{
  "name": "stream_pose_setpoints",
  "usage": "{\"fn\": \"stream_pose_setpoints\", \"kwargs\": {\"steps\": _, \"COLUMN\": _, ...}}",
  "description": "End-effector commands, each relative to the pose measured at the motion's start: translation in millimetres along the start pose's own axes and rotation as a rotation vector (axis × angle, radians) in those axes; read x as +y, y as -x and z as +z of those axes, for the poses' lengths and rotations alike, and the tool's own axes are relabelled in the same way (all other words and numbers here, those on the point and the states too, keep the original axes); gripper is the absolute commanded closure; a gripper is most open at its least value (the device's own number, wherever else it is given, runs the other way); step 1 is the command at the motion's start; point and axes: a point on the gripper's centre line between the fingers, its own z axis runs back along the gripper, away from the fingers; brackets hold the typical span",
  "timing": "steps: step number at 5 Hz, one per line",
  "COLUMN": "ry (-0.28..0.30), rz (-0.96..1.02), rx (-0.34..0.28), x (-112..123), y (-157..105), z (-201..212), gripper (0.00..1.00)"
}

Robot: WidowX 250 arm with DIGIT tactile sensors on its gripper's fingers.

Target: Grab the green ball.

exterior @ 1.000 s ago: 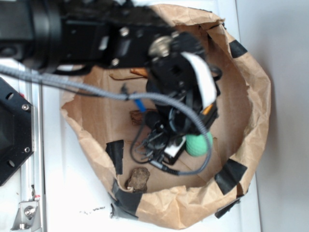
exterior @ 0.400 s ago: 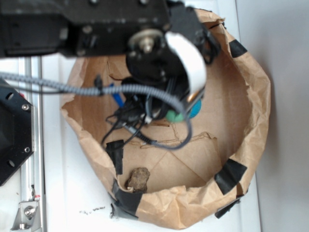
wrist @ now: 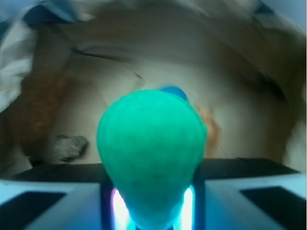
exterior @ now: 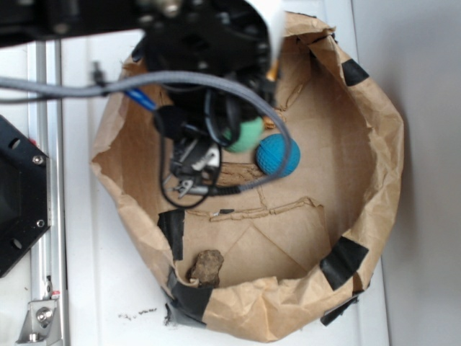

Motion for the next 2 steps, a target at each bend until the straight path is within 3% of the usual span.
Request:
{"fn": "stream_pose_setpoints", "kwargs": {"steps": 1, "ry": -0.153, "rz": 0.302, "rx": -0.069, "x": -38, "y": 8, "z": 21, "gripper": 1.0}}
{"fn": "stream_pose_setpoints", "kwargs": {"steps": 2, "ry": -0.178, "rz": 0.331, "rx": -0.075, "x": -31, "y": -5, "z": 16, "gripper": 1.0}}
